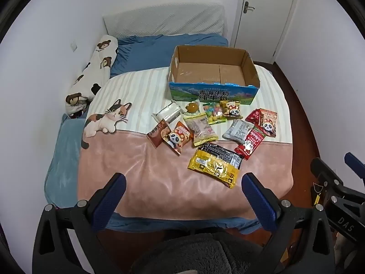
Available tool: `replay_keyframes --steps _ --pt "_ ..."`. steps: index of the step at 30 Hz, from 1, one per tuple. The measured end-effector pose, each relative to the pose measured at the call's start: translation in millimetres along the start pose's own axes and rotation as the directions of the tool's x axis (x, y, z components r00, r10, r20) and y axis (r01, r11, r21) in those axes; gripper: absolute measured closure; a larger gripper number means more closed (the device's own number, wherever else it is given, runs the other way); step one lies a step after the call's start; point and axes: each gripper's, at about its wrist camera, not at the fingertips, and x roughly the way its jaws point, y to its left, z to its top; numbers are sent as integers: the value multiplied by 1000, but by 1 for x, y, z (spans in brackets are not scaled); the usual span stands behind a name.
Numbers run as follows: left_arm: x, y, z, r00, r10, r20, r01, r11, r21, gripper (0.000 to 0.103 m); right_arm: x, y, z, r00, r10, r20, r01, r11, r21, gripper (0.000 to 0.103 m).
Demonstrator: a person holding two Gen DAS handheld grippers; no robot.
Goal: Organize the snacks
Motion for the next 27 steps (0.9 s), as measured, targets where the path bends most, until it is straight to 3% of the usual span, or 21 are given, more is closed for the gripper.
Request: replay_keyframes --steps 13,27 --pt "-7 7 -1 999 -40 10 40 999 -11 0 -1 -3 -1 1000 1 0 -1 1000 -2 0" --pt "-9 7 2 1000 -28 3 28 1000 -6 0 -3 0 -6 1000 7 -12 -7 1000 4 0"
